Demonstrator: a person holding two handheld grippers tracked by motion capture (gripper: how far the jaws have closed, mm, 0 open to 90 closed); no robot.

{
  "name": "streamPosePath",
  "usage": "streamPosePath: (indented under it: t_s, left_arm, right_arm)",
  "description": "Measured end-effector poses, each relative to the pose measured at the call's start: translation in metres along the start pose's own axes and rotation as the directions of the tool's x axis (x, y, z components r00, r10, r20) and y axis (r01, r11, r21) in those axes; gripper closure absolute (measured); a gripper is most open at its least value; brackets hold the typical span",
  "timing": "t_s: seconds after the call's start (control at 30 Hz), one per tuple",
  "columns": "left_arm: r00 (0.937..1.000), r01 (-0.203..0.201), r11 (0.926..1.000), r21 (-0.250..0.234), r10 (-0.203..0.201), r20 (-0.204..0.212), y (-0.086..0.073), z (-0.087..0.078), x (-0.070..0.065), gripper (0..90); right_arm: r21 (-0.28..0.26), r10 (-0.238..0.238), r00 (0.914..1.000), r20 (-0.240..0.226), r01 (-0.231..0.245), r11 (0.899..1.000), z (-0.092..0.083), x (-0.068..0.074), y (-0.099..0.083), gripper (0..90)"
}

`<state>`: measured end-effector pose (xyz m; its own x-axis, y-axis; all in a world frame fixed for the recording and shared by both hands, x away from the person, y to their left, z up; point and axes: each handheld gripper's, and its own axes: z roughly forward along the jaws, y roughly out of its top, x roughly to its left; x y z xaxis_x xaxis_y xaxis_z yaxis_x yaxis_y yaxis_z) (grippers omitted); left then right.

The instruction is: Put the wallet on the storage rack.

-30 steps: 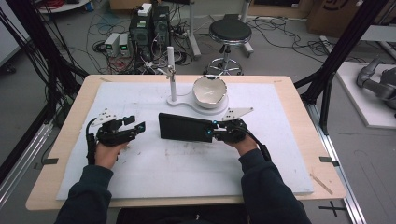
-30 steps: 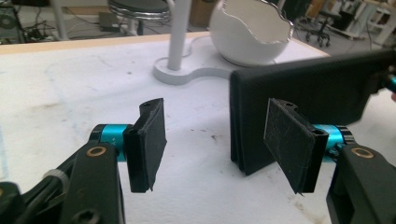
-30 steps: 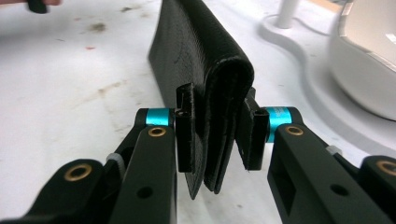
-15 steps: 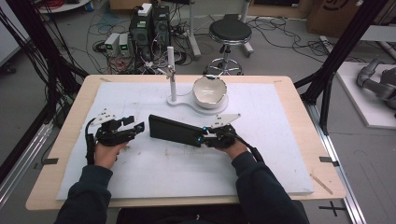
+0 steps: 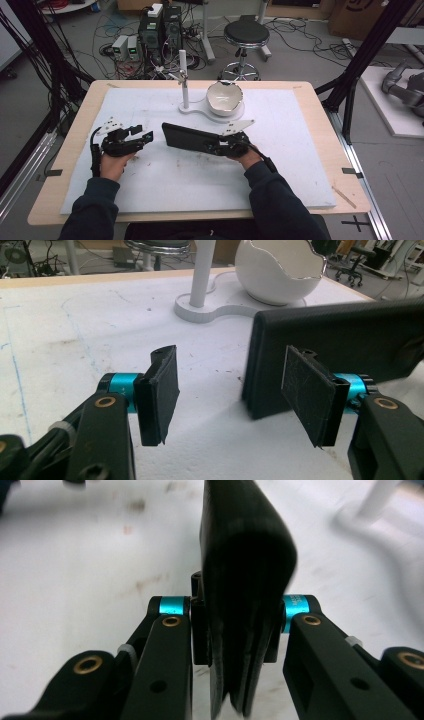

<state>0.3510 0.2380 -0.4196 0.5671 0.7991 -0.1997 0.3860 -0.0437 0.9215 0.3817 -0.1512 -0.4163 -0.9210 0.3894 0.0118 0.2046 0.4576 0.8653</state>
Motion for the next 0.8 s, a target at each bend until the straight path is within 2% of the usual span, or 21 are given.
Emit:
streamPosePath:
  t_s: [0.03,0.17,0.27,0.43,0.6,0.8]
  left_arm:
    - [1.0,0.0,1.0,0.0,0.0,-0.001,0.0,0.0,0.0,38.6]
    - [0.9998,0.001,1.0,0.004,-0.001,-0.02,0.0,-0.001,0.002,33.5]
    - [0.9998,0.005,1.0,0.005,-0.004,-0.017,-0.001,-0.001,0.002,33.3]
    - [1.0,0.002,0.9999,0.011,-0.002,-0.008,-0.001,0.001,0.002,31.0]
    - [1.0,-0.002,0.9999,0.014,0.002,-0.001,-0.001,0.0,0.002,30.0]
    - [1.0,0.003,0.9999,0.016,-0.003,0.001,-0.002,0.001,0.002,30.0]
  right_arm:
    - [-0.018,0.0,0.9998,0.02,0.0,1.0,-0.007,-0.001,0.002,74.3]
    - [-0.014,-0.009,0.9962,0.086,0.01,1.0,-0.03,-0.006,0.006,74.9]
    - [-0.03,0.011,0.9935,0.113,-0.008,1.0,-0.045,-0.01,0.007,74.9]
    - [-0.085,0.008,0.9864,0.164,0.006,0.996,-0.07,-0.011,0.019,74.8]
    - [-0.115,0.001,0.9727,0.232,0.026,0.993,-0.095,-0.016,0.04,74.8]
    - [-0.103,-0.003,0.942,0.335,0.04,0.994,-0.12,-0.034,0.06,74.8]
